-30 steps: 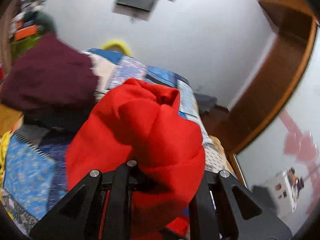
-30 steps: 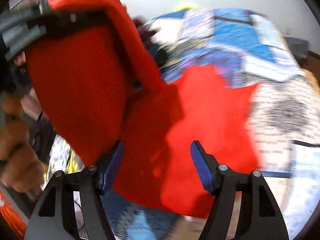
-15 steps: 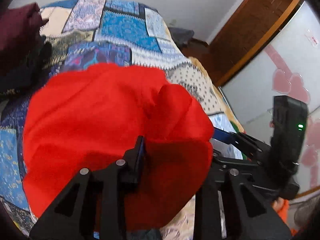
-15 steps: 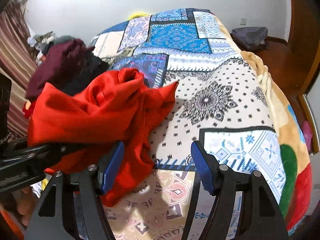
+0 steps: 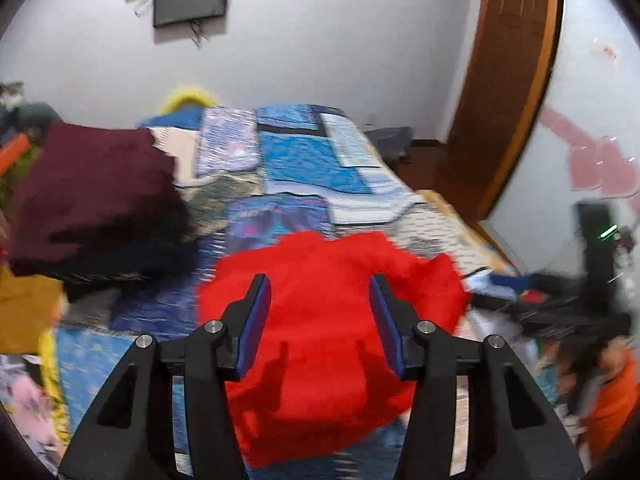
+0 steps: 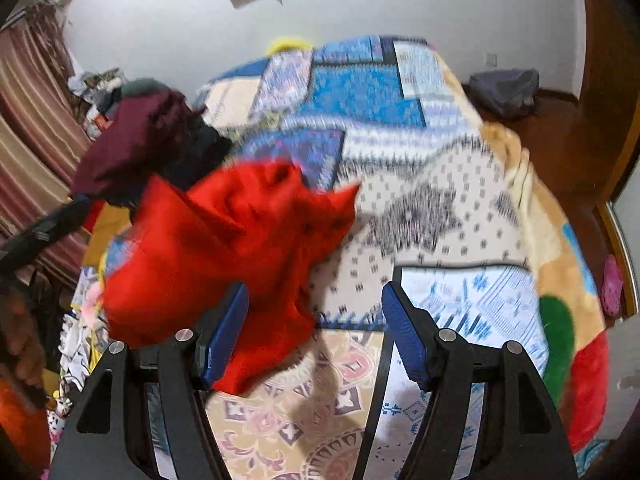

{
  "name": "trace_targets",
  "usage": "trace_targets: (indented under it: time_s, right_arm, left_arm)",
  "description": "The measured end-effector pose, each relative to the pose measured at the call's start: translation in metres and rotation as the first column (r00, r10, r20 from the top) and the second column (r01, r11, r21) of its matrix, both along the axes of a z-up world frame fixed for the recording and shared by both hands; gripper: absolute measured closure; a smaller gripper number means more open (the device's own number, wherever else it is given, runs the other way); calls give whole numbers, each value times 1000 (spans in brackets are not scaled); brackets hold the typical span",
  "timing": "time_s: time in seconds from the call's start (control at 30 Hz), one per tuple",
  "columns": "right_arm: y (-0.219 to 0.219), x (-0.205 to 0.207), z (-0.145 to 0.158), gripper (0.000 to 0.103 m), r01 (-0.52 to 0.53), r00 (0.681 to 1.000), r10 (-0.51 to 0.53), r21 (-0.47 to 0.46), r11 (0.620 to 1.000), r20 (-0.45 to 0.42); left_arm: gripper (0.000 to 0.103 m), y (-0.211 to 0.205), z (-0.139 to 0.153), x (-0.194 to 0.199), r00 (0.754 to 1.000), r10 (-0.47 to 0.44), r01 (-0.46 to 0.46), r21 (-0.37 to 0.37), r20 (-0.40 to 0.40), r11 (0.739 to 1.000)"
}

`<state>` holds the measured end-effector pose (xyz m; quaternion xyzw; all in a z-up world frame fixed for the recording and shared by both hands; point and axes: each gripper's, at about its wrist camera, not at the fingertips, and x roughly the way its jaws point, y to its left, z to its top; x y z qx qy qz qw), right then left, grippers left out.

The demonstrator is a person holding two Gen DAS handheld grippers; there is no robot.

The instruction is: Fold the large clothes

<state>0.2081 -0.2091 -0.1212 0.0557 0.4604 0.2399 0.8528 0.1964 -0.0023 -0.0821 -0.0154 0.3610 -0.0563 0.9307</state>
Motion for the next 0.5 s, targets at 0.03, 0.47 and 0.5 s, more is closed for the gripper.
trace_targets:
  time_s: [0.03, 0.47, 0.5]
  right_arm:
    - [0, -2, 11, 37, -6, 1000, 6, 7, 1000, 27]
    - [61, 7, 39, 33, -116, 985, 110, 43, 992, 132]
    - [66, 11, 28, 33, -117, 988, 114, 21, 993, 104]
  left_arm:
    - [51, 6, -5, 1, 1000, 10, -10, 3, -12, 1000]
    - [43, 20, -92, -11, 982, 40, -31, 51, -184, 998]
    - [42, 19, -93, -15, 984, 42, -31, 61, -175, 998]
